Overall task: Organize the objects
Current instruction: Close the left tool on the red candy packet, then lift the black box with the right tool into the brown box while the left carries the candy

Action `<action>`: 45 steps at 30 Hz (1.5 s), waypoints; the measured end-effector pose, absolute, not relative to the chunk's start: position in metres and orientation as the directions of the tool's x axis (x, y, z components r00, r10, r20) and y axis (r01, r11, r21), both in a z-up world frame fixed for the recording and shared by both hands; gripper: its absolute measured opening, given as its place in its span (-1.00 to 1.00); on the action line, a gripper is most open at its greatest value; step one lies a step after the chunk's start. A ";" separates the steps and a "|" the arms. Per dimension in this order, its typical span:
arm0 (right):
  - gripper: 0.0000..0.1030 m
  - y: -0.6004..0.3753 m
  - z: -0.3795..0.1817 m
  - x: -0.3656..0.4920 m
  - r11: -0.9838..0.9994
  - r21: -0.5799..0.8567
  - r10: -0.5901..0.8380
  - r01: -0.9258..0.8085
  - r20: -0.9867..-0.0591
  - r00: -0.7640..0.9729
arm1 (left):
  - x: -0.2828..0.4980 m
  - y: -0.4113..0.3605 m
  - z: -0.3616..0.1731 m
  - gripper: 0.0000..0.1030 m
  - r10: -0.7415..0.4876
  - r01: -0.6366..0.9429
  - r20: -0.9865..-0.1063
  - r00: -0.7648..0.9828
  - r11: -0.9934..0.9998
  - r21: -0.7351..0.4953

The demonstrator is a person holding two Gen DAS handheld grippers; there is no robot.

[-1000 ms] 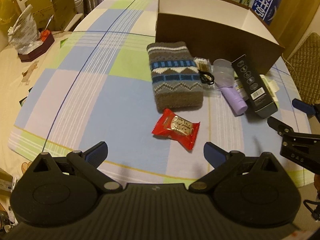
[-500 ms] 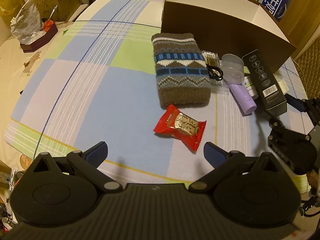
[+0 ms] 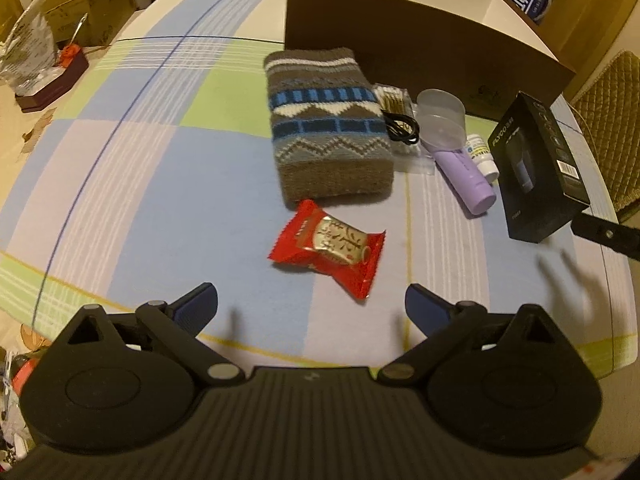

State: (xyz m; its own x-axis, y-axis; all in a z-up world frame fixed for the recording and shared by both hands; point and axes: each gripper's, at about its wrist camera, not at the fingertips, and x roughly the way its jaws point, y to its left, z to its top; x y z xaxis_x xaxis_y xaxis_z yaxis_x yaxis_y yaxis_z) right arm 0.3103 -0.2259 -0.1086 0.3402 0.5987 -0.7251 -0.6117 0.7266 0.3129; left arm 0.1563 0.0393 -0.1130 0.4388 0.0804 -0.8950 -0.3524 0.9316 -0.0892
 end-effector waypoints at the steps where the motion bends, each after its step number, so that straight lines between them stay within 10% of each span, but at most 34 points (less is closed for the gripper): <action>1: -0.10 -0.227 -0.107 0.310 0.730 0.305 0.590 -0.612 -0.732 0.340 | 0.159 0.039 -0.115 0.79 0.079 -0.353 -0.894 0.441 0.931 -0.092; 15: 0.26 -0.247 -0.100 0.324 0.758 0.290 0.563 -0.584 -0.742 0.363 | 0.188 0.037 -0.134 0.24 0.065 -0.380 -0.870 0.489 0.914 -0.145; 30: 0.32 -0.237 -0.098 0.349 0.721 0.289 0.578 -0.630 -0.752 0.317 | 0.195 0.033 -0.141 0.24 0.082 -0.393 -0.875 0.477 0.910 -0.129; 36: 0.33 -0.237 -0.098 0.355 0.702 0.294 0.584 -0.649 -0.758 0.288 | 0.197 0.026 -0.144 -0.42 0.081 -0.367 -0.861 0.503 0.921 -0.127; 45: 0.33 -0.237 -0.095 0.362 0.670 0.305 0.606 -0.677 -0.752 0.261 | 0.189 0.013 -0.123 -0.56 0.118 -0.373 -0.833 0.541 0.921 -0.112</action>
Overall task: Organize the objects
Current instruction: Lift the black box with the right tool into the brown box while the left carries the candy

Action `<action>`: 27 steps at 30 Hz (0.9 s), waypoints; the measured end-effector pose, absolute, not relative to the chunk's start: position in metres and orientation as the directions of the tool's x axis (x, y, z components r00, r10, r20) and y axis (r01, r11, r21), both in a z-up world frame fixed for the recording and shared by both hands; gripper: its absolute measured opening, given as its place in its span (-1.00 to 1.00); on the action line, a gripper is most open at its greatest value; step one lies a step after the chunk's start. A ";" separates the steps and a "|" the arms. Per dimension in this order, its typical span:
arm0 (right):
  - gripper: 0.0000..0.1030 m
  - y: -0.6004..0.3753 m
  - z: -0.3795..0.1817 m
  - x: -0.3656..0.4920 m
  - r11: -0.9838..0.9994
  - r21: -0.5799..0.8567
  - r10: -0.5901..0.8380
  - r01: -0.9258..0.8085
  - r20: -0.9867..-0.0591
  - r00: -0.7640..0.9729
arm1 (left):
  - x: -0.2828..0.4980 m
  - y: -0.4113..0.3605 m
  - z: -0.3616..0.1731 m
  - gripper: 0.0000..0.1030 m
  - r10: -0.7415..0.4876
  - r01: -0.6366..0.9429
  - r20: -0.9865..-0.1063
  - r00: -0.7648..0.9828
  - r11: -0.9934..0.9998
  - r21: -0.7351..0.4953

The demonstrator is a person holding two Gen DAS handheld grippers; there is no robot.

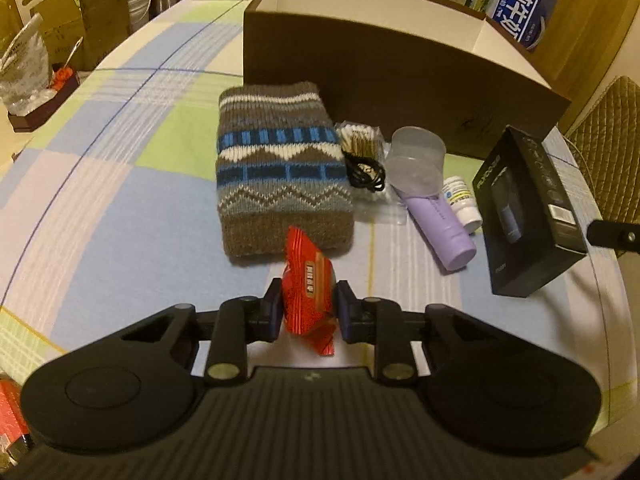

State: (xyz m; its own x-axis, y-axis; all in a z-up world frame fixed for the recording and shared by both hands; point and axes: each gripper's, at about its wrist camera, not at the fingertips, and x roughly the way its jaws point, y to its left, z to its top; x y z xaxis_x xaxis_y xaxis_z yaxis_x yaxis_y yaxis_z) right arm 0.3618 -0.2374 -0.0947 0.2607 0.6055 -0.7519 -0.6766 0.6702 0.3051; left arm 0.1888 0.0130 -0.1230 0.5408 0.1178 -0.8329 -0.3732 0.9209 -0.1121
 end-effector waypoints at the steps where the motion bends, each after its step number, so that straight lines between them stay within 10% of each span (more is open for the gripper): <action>1: 0.33 -0.236 -0.093 0.362 0.664 0.308 0.611 -0.681 -0.748 0.258 | 0.188 0.013 -0.121 -0.57 0.118 -0.373 -0.834 0.540 0.921 -0.112; 16: 0.31 -0.159 -0.093 0.371 0.757 0.206 0.477 -0.621 -0.822 0.310 | 0.211 0.036 -0.073 -0.57 0.106 -0.280 -0.796 0.596 0.956 -0.083; 27: -0.17 -0.123 -0.104 0.371 0.822 0.084 0.338 -0.564 -0.868 0.365 | 0.240 0.071 -0.052 -0.57 0.026 -0.147 -0.770 0.638 0.985 -0.088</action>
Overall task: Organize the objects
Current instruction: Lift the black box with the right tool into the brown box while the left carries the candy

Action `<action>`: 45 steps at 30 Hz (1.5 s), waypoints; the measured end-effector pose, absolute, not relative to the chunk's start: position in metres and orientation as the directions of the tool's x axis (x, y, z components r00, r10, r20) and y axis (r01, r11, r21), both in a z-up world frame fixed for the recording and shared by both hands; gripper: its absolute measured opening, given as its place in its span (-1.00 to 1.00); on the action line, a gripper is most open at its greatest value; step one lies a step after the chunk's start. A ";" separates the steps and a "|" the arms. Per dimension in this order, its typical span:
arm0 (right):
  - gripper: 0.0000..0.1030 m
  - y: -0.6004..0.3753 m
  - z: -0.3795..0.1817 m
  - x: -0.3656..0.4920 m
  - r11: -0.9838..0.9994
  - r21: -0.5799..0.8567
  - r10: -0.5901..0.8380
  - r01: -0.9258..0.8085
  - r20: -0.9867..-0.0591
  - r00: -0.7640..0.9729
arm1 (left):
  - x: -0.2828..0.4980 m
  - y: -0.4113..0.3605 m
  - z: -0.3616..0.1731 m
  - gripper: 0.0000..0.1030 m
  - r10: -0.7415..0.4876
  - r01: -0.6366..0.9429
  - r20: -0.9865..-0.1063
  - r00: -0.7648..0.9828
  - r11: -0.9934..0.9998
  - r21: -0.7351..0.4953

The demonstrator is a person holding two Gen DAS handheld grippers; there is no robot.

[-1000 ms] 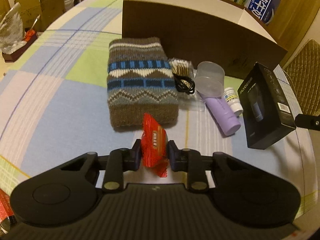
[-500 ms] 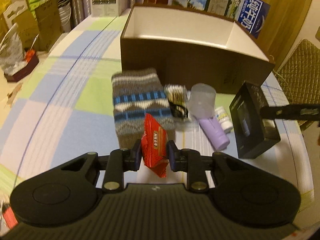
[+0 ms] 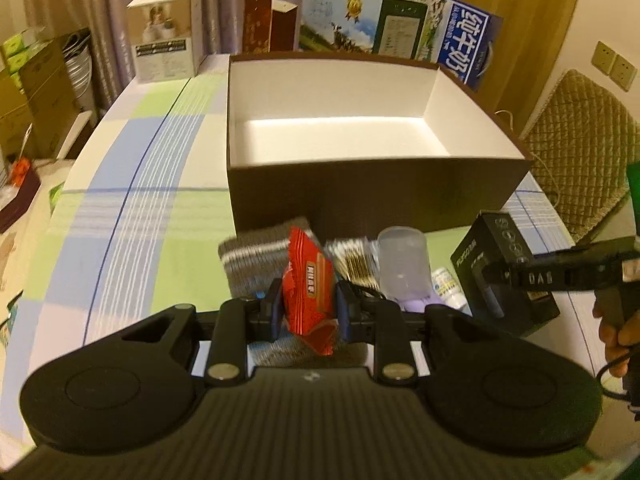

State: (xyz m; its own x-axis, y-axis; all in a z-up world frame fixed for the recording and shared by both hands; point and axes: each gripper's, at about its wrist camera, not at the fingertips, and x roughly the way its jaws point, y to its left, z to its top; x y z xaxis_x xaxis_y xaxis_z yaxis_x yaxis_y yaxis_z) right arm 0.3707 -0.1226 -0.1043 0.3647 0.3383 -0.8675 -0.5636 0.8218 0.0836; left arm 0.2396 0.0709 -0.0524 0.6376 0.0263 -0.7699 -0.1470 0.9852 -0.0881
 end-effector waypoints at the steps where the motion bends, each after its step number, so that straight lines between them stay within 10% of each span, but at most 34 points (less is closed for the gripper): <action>1: -0.21 -0.122 -0.104 0.368 0.823 0.072 0.331 -0.563 -0.867 0.373 | 0.241 0.073 -0.050 -0.57 0.020 -0.139 -0.767 0.641 0.986 -0.090; 26: -0.22 -0.108 0.056 0.415 0.746 0.225 0.594 -0.626 -0.649 0.474 | 0.352 0.106 0.012 -0.57 -0.026 -0.044 -0.668 0.744 0.995 -0.087; 45: -0.22 -0.023 -0.046 0.557 0.810 0.034 0.402 -0.585 -0.759 0.512 | 0.465 0.121 -0.051 -0.57 0.053 -0.128 -0.780 0.624 0.991 -0.035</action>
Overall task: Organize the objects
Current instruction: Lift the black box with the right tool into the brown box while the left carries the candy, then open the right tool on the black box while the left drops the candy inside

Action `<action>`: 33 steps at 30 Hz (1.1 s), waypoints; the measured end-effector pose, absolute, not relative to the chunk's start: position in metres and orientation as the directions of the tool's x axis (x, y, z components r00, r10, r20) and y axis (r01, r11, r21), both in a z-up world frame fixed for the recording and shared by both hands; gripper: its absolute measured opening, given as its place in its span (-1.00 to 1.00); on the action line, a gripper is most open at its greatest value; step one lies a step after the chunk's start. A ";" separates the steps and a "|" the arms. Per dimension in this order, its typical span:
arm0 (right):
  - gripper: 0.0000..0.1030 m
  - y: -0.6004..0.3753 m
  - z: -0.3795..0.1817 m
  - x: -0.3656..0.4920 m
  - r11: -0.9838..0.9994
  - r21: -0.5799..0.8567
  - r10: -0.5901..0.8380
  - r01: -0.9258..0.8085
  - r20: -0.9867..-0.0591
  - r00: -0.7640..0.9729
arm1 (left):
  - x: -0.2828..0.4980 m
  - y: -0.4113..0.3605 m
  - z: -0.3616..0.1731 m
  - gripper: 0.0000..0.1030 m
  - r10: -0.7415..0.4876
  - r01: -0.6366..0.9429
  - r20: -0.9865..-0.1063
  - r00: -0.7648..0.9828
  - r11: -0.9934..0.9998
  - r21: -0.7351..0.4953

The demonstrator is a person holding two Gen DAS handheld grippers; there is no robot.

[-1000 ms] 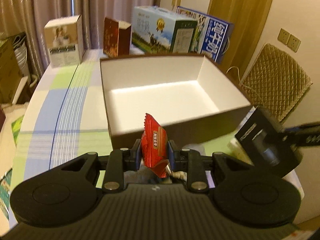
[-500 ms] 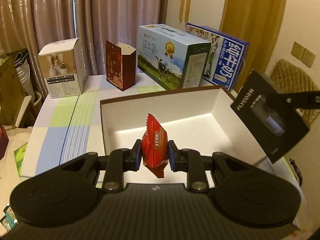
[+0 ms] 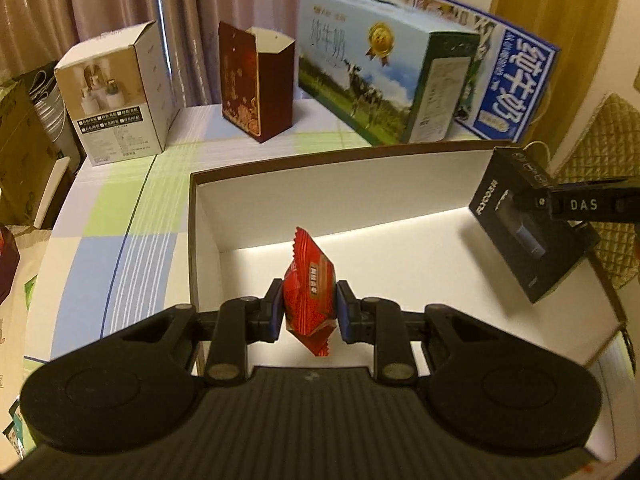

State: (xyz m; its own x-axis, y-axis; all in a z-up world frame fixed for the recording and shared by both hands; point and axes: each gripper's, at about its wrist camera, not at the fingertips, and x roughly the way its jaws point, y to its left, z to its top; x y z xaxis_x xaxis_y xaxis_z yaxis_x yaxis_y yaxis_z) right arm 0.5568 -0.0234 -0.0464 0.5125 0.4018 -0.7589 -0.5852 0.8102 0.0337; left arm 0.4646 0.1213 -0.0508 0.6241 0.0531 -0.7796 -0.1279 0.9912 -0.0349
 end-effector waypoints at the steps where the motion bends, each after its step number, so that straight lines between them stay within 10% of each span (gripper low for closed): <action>1: -0.22 -0.021 -0.050 0.561 0.812 0.019 0.392 -0.583 -0.758 0.521 | 0.468 0.123 -0.053 -0.57 0.056 -0.131 -0.782 0.621 0.991 -0.034; 15: -0.07 -0.022 -0.062 0.581 0.801 0.000 0.407 -0.599 -0.734 0.544 | 0.513 0.132 -0.068 -0.55 0.100 -0.130 -0.790 0.605 0.991 0.026; 22: 0.68 -0.025 -0.051 0.566 0.769 0.033 0.459 -0.638 -0.723 0.517 | 0.514 0.131 -0.057 0.41 0.113 -0.128 -0.771 0.626 0.991 0.042; 33: 0.96 -0.049 -0.036 0.517 0.757 0.124 0.521 -0.642 -0.707 0.478 | 0.463 0.134 -0.035 0.66 0.080 -0.175 -0.793 0.604 0.984 -0.034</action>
State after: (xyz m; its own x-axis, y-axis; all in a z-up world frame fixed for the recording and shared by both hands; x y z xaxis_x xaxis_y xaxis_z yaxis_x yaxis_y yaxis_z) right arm 0.5167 -0.0490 -0.0363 0.4781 0.5210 -0.7071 -0.6417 0.7569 0.1238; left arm 0.4630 0.1339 -0.0350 0.6041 0.0801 -0.7929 -0.1752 0.9839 -0.0341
